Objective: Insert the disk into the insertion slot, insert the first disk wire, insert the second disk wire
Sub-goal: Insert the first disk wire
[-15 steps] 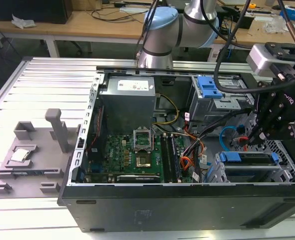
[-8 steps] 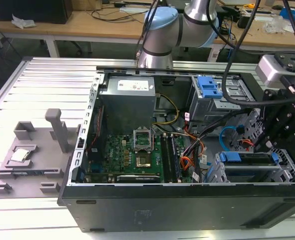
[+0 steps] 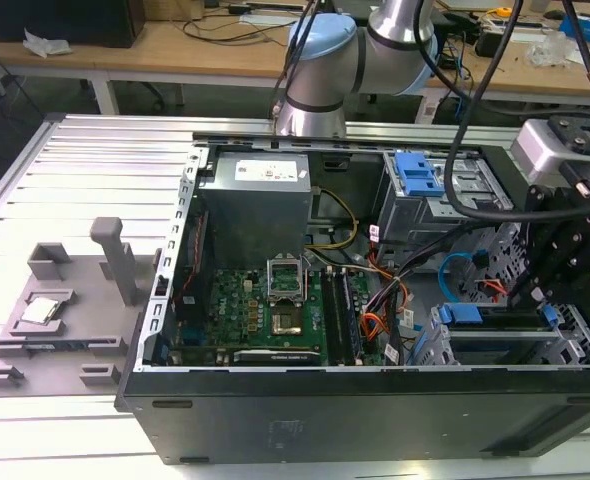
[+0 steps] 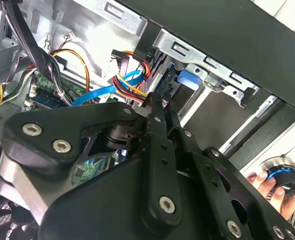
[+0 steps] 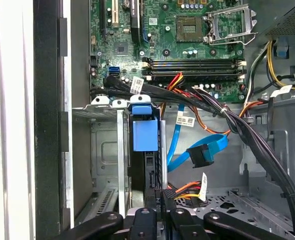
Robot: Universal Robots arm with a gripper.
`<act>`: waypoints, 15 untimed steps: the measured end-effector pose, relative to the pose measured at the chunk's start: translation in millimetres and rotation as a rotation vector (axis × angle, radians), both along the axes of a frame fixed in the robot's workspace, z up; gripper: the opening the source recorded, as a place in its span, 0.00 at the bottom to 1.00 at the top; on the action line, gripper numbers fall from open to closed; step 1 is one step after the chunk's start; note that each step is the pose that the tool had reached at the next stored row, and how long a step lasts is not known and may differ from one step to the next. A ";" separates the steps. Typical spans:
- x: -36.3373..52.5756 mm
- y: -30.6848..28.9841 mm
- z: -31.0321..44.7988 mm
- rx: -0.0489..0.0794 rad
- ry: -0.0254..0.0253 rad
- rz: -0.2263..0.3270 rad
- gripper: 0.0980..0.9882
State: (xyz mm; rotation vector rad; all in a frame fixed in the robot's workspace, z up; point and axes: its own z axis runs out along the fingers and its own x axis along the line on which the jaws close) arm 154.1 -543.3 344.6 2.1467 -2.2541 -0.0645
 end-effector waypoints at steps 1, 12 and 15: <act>0.0 -0.3 -0.1 0.000 0.0000 0.000 0.08; 1.2 -2.9 -8.0 0.000 -0.0001 0.000 0.08; 1.4 -3.1 -9.8 -0.001 0.0000 0.000 0.08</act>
